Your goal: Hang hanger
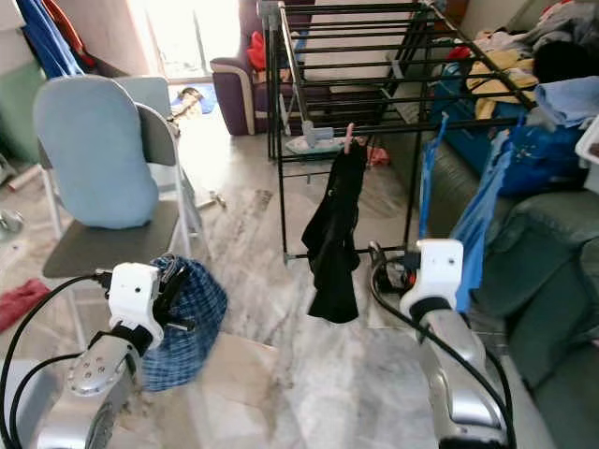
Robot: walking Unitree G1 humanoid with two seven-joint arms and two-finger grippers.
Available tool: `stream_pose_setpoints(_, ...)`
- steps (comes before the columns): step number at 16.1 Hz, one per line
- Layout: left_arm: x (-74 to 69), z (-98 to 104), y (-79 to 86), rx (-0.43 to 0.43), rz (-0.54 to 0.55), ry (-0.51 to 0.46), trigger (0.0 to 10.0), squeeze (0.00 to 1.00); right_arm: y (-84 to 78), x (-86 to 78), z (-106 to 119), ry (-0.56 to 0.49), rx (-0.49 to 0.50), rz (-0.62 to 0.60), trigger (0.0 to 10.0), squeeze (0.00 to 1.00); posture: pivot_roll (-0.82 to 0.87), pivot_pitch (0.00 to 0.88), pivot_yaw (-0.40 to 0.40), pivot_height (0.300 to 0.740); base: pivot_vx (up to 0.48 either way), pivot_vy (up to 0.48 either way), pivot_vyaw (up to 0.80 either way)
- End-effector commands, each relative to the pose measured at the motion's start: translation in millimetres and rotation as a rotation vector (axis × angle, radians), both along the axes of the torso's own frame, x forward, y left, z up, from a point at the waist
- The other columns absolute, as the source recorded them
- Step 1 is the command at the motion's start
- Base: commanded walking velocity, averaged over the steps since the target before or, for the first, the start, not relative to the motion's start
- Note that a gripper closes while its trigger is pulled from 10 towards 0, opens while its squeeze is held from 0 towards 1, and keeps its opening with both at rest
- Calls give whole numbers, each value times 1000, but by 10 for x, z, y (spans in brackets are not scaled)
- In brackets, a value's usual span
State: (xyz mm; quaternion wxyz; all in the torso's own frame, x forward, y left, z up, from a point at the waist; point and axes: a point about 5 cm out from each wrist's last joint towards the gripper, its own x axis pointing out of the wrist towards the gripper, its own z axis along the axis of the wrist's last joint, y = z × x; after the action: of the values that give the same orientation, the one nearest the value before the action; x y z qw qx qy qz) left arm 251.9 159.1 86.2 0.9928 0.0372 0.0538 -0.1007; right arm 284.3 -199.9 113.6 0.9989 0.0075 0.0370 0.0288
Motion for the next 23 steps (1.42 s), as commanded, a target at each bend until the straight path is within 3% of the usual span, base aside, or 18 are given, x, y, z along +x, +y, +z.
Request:
stream_pose_setpoints(1,9,129,-3,-10,-5,-70,10000,0,70,80,66,-25,-19,21,10000,0,-84,0,-35,740,0,0,0)
stream_pose_setpoints(7,122,183,-128,-47,-91,-79,10000,0,41,73,56,-25,-7,-66,10000,0,-117,0,11,740,353,0,-597)
stream_pose_setpoints(10,162,178,-217,-61,-119,-77,10000,0,5,38,34,-16,-4,-77,10000,0,-133,0,17,740,453,0,0)
stream_pose_setpoints(23,190,172,-392,-93,-185,-59,10000,0,67,40,-35,55,4,-5,10000,0,-142,0,11,740,417,24,0)
